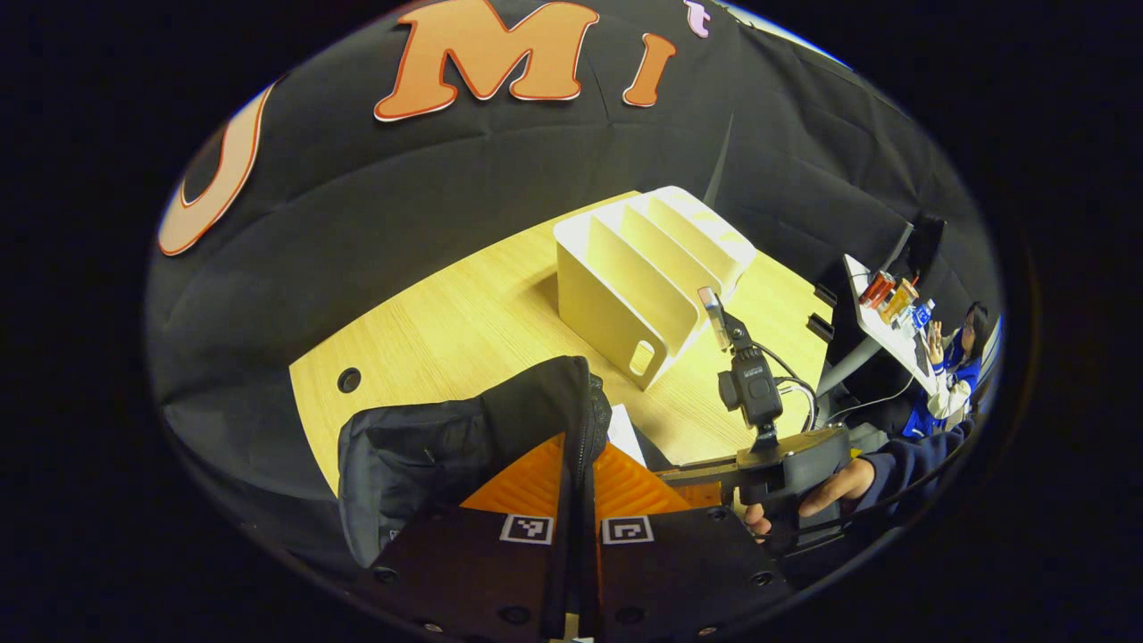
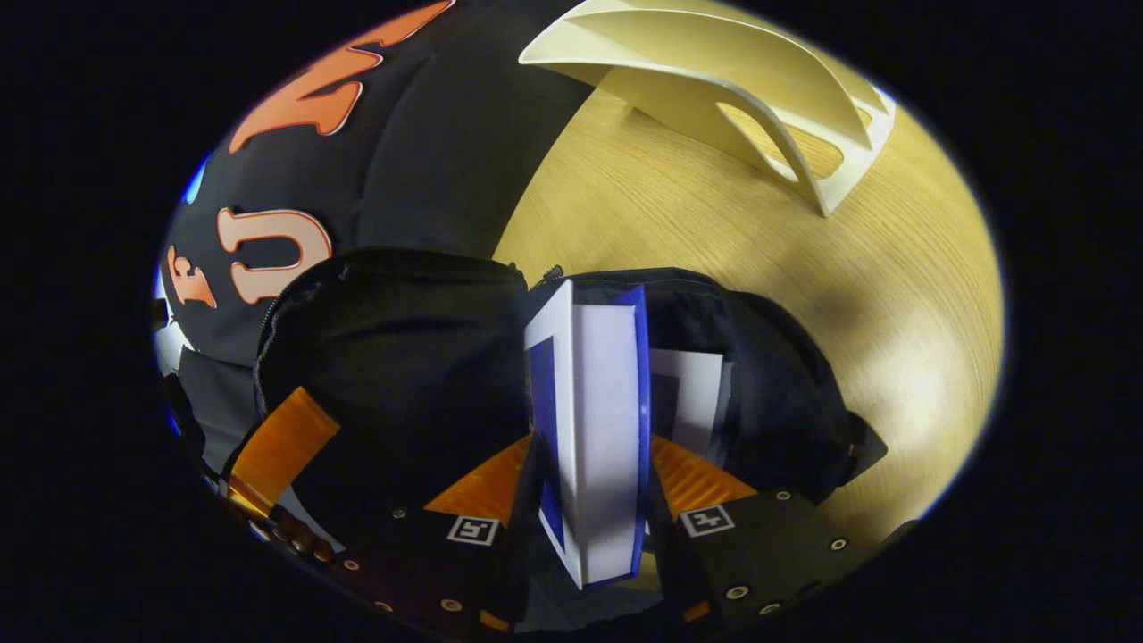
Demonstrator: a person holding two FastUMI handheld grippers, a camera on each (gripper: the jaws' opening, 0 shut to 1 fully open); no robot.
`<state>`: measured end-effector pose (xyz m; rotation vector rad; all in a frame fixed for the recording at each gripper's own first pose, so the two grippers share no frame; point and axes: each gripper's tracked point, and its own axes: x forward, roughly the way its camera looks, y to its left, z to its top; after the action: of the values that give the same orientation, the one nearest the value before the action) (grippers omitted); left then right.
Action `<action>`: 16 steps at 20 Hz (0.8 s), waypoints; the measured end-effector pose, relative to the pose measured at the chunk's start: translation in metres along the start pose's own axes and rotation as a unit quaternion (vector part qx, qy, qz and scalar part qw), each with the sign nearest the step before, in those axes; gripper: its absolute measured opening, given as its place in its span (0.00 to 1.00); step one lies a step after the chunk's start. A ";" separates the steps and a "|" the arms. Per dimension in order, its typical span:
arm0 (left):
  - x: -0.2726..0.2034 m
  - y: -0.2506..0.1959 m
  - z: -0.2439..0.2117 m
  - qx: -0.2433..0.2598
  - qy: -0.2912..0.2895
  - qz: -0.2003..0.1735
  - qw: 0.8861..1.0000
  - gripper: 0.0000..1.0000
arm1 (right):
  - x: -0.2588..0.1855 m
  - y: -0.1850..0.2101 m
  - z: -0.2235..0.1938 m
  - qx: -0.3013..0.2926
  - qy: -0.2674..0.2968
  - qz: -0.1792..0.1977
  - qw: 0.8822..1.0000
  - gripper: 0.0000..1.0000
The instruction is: Open the schoolbag, grab two books from the bookshelf and put them into the schoolbag.
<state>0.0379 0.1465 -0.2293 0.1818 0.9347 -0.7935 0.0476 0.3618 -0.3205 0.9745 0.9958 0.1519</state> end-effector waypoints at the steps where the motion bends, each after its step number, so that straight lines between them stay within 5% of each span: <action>1: 0.001 0.001 0.000 0.001 -0.001 0.001 1.000 0.06 | -0.005 -0.005 -0.002 -0.013 0.004 -0.009 1.000 0.62; 7: 0.002 0.002 -0.003 -0.004 0.003 0.022 1.000 0.06 | -0.001 -0.016 -0.026 -0.059 0.067 -0.041 0.995 0.94; 16: 0.006 0.002 -0.010 -0.029 0.028 0.094 0.995 0.06 | -0.095 -0.028 0.050 -0.160 0.025 -0.046 0.986 0.97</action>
<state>0.0349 0.1498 -0.2401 0.2398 0.9771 -0.5894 0.0229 0.2649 -0.2722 0.6333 1.0232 0.2514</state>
